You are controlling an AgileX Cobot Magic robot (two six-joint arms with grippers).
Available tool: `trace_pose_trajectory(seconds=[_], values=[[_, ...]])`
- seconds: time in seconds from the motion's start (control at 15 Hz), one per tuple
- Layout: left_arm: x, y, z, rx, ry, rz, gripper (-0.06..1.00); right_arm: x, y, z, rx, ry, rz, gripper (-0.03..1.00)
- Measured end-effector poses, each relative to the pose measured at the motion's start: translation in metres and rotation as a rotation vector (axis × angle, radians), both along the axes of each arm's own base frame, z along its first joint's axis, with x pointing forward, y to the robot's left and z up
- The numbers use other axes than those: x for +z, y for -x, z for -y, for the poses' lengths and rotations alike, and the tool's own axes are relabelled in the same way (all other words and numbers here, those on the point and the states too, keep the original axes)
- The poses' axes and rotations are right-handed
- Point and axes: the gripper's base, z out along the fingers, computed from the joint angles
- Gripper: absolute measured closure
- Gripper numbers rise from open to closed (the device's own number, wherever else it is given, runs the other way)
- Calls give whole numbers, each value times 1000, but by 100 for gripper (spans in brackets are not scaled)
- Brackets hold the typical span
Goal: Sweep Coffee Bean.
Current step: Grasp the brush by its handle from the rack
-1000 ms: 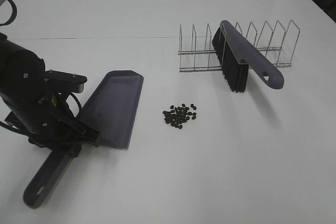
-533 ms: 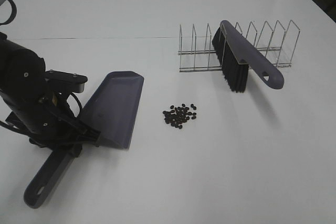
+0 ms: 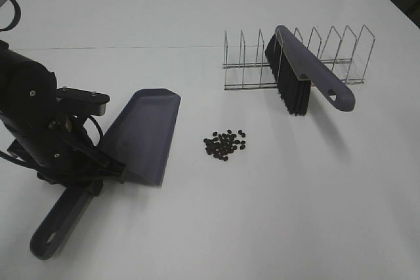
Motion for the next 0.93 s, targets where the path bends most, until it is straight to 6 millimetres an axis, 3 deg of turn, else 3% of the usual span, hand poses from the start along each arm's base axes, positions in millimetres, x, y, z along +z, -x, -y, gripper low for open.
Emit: trace_pose_trajectory(seconds=[0.13, 0.2, 0.27, 0.47, 0.73, 0.93], values=[[0, 0, 0, 2, 1, -1, 63, 6, -58, -7, 4, 1, -102, -1], [0, 0, 0, 6, 4, -2, 63, 5, -119, -13, 26, 15, -179, -1], [0, 0, 0, 10, 6, -3, 63, 1, -154, -16, 34, 19, -189, -1], [0, 1, 1, 15, 8, -10, 63, -23, -241, -25, 55, 24, -191, -1], [0, 2, 0, 20, 7, -19, 63, -71, -305, -36, 59, -29, -216, -1], [0, 2, 0, 20, 2, -28, 63, -116, -332, -44, 94, -77, -266, -1]])
